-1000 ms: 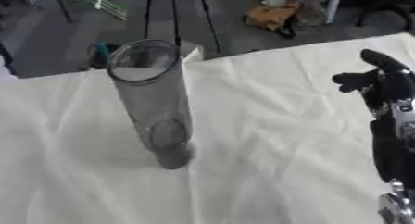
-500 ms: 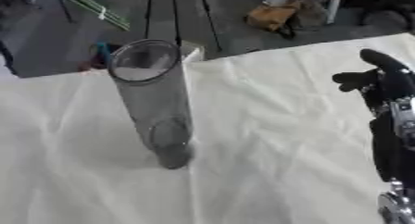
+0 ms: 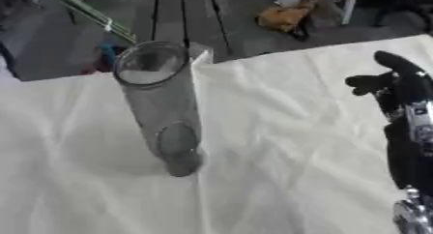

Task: Arrange flowers into the vase.

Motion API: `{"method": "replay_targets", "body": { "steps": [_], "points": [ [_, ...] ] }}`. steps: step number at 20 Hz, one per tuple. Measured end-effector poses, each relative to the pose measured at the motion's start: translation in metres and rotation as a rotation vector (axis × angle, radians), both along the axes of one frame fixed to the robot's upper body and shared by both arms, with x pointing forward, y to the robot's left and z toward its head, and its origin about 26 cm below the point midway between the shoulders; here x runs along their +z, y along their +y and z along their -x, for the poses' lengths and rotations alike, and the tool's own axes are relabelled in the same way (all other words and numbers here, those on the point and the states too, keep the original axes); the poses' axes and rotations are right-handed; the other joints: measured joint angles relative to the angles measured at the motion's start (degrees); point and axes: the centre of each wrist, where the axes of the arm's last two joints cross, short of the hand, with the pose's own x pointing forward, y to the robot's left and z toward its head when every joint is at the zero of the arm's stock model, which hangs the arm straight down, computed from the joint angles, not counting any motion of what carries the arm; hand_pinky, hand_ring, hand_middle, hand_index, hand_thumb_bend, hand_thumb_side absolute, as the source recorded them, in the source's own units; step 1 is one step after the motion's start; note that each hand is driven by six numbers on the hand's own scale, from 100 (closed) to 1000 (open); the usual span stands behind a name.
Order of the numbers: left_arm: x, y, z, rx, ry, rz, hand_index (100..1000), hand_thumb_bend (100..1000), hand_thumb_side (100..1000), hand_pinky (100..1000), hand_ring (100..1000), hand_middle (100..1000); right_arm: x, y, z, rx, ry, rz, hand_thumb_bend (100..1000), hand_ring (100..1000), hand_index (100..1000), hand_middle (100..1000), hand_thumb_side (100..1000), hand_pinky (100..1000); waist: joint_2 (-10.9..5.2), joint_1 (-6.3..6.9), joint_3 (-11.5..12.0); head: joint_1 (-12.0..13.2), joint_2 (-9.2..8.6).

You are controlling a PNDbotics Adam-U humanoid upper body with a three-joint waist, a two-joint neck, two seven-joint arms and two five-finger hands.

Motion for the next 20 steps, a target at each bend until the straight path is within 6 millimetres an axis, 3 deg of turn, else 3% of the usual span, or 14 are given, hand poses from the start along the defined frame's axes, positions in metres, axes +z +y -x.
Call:
{"method": "replay_targets", "body": {
  "steps": [20],
  "points": [
    [-0.0084,-0.0088,-0.0044,-0.019,0.090,-0.031,112,183,631,100,100,100,-0.0006,0.0012,-0.0001,0.005,0.003,-0.009,100,693,842,496,841,850,0.02,0.00,-0.38,0.06,0.02]
  ]
}}
